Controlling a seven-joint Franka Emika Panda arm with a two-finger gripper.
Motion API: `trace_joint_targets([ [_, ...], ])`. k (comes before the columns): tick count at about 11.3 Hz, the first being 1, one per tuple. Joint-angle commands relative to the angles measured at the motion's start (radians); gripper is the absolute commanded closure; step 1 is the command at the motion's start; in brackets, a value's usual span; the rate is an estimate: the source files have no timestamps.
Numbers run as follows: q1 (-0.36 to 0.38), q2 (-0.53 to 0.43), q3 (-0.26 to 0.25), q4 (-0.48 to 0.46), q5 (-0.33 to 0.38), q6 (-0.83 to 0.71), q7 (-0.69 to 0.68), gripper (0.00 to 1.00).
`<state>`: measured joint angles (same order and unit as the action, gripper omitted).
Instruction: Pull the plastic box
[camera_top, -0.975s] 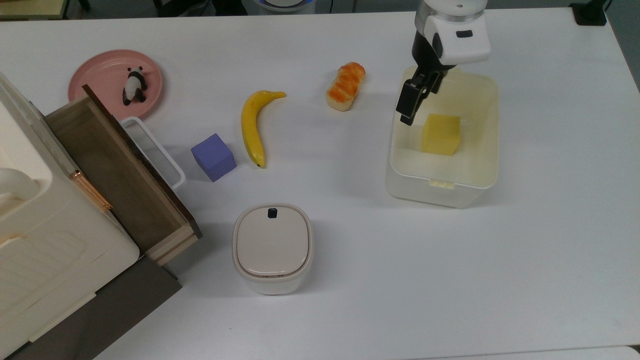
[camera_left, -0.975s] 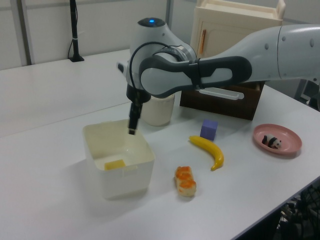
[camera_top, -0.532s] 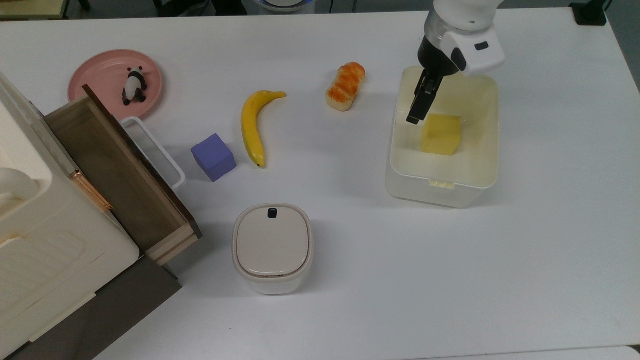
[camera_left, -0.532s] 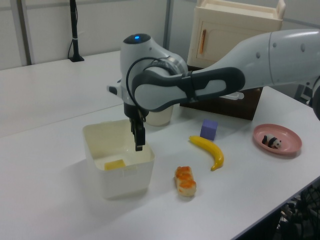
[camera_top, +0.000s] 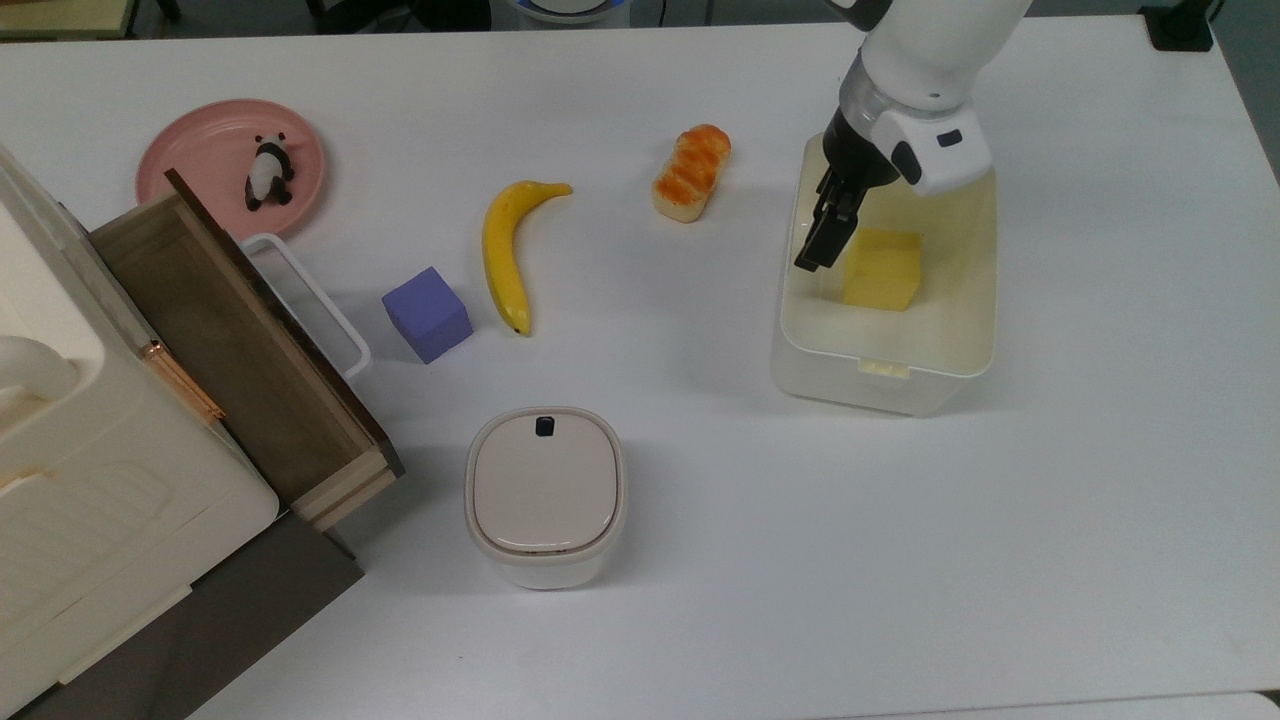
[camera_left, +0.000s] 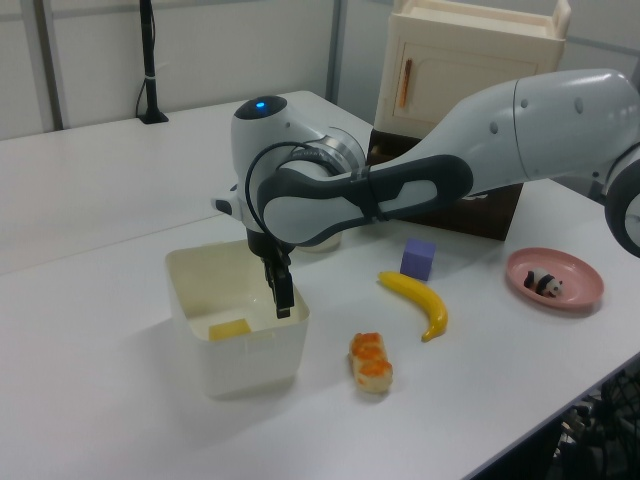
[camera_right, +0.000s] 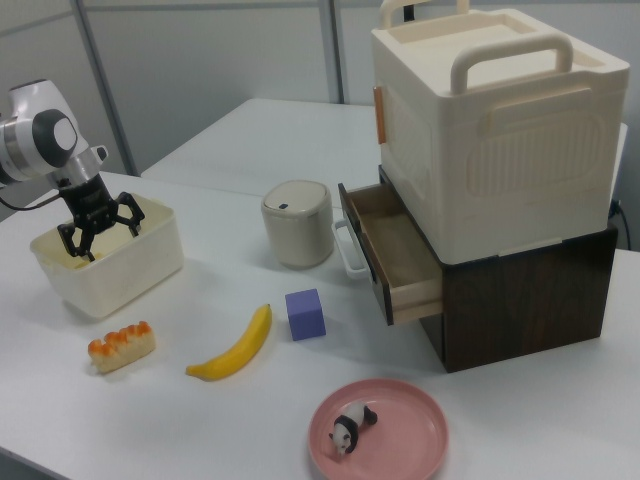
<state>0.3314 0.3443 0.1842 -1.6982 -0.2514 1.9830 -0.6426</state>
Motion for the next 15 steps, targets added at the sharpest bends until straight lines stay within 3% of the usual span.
trace_joint_targets([
  [1, 0.000, -0.019, -0.012, -0.040, -0.026, -0.012, -0.019, 0.00],
  [13, -0.009, -0.051, -0.130, -0.110, -0.089, -0.018, -0.012, 0.00],
  [15, -0.012, -0.051, -0.130, -0.101, -0.092, -0.019, 0.029, 0.00],
])
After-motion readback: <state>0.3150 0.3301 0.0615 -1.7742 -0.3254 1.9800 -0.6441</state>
